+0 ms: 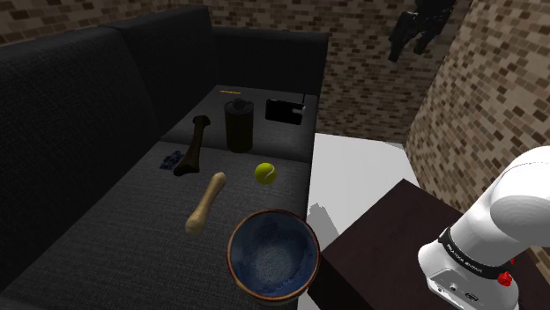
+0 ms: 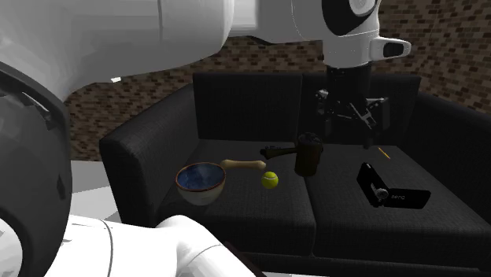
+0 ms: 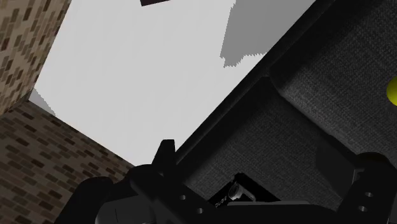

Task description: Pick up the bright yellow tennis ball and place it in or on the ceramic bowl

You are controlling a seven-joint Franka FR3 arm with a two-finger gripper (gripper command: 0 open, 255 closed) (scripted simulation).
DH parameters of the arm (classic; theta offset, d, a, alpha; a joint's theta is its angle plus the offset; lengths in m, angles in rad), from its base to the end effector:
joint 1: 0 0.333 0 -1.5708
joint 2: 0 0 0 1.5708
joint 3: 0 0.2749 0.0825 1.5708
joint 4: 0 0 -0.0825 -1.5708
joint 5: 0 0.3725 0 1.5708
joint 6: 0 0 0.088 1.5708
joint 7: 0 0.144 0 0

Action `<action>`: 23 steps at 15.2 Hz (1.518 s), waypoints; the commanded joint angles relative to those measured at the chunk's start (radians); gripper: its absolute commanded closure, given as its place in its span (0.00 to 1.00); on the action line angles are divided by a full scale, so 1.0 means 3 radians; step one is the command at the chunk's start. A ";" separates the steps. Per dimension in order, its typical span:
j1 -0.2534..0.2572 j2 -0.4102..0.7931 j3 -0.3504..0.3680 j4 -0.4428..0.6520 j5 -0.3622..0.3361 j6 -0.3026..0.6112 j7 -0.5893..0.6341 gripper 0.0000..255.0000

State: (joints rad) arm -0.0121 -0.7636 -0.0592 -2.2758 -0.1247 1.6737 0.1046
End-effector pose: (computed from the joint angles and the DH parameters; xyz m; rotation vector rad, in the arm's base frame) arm 0.3447 -0.0452 0.5647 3.0419 -0.2438 0.2485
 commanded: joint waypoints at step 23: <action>0.0061 0.1451 0.1591 -0.0244 0.0005 0.1337 0.2259 0.00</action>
State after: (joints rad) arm 0.0078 -0.3668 0.3912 -2.3669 -0.1117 2.0628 0.7375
